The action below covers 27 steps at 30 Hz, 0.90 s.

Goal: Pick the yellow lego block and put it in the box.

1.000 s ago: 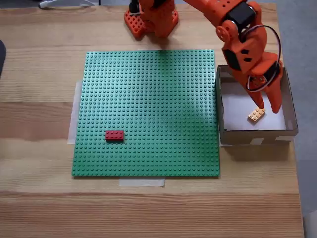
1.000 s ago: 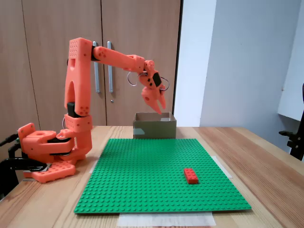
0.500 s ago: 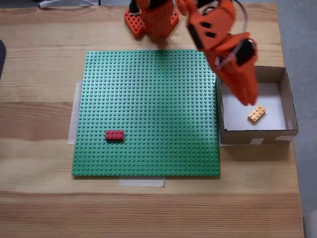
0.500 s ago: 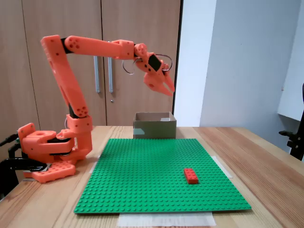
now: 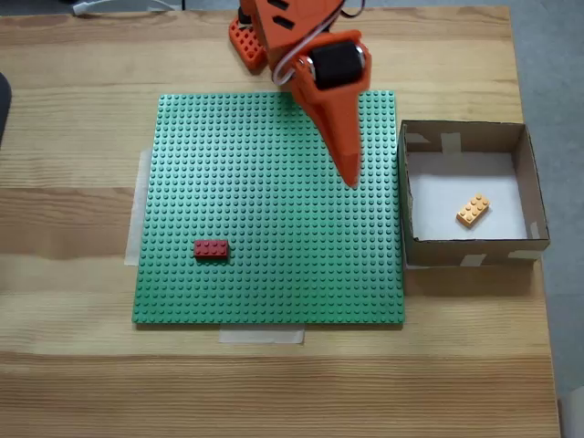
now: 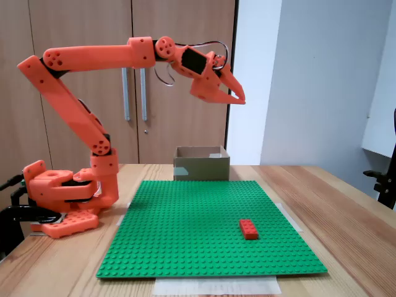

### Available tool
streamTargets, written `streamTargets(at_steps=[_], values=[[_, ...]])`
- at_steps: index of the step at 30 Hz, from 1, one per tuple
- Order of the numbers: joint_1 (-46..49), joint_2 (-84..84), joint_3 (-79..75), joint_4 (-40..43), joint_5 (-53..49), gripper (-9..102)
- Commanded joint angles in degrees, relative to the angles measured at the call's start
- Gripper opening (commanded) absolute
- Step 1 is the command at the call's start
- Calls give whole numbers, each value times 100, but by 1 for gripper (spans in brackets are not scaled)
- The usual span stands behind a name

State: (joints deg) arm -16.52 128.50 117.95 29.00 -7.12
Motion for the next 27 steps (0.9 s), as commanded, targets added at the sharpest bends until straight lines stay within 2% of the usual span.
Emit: streamTargets(at_steps=[1, 13, 22, 27], values=[[316, 615, 246, -211, 193, -1], [976, 1784, 1389, -396, 378, -1], [1107, 2408, 2153, -369, 448, -1], [1151, 3129, 3015, -615, 545, -1]])
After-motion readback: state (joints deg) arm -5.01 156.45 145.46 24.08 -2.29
